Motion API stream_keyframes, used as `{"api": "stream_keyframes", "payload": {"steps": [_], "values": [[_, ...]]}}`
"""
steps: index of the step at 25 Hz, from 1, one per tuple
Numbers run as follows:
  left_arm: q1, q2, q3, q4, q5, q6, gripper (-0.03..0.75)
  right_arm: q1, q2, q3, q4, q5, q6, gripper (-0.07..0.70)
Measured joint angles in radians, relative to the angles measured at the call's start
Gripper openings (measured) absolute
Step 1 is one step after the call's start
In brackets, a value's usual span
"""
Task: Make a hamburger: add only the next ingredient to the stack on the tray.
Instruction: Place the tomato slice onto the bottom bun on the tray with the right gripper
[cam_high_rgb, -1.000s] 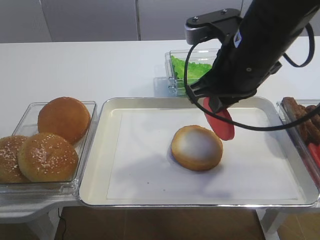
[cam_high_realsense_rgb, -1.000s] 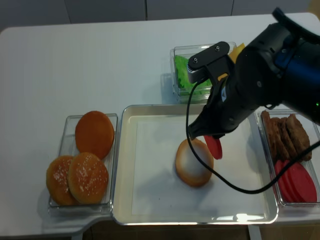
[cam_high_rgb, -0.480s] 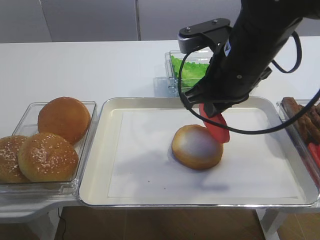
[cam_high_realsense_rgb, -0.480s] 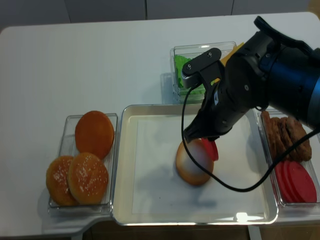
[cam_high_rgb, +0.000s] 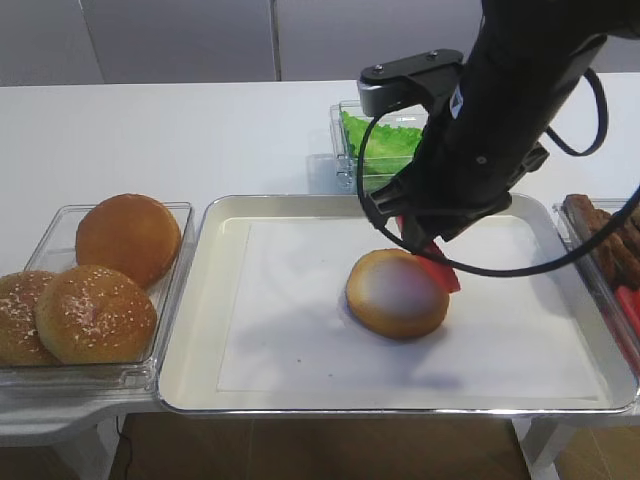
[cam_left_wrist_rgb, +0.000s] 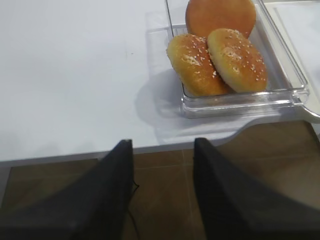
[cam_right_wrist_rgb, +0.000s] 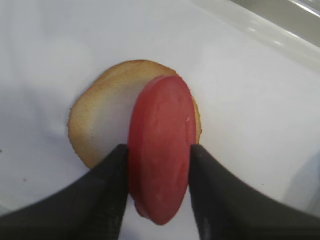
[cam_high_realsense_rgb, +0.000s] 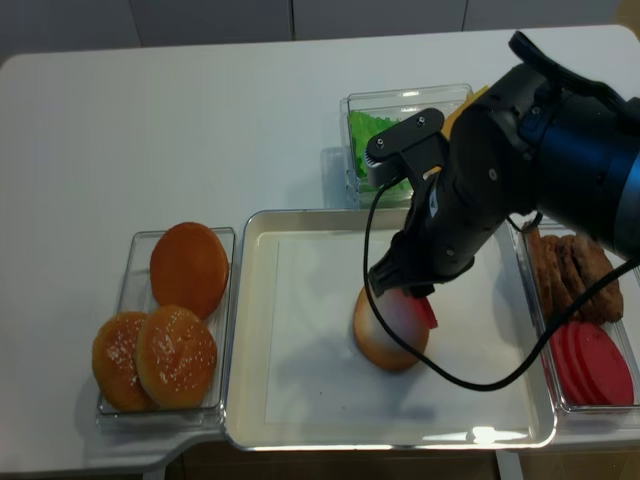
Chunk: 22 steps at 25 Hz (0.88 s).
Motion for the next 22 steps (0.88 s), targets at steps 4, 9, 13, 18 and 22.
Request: {"api": "stream_keyframes", "payload": {"steps": [4,9,13,18,22], "values": [[0.000,0.000,0.000,0.000,0.000,0.000,0.301,0.000,0.000,0.000,0.032,0.006,0.000,0.370],[0.000,0.000,0.000,0.000,0.000,0.000,0.301,0.000,0.000,0.000,0.055,0.020,-0.002,0.453],[0.000,0.000,0.000,0.000,0.000,0.000,0.301,0.000,0.000,0.000,0.059,0.024,-0.002,0.527],[0.000,0.000,0.000,0.000,0.000,0.000,0.300,0.000,0.000,0.000,0.080,0.029,-0.003,0.549],[0.000,0.000,0.000,0.000,0.000,0.000,0.300,-0.010,0.000,-0.022,0.083,0.071,-0.027,0.537]]}}
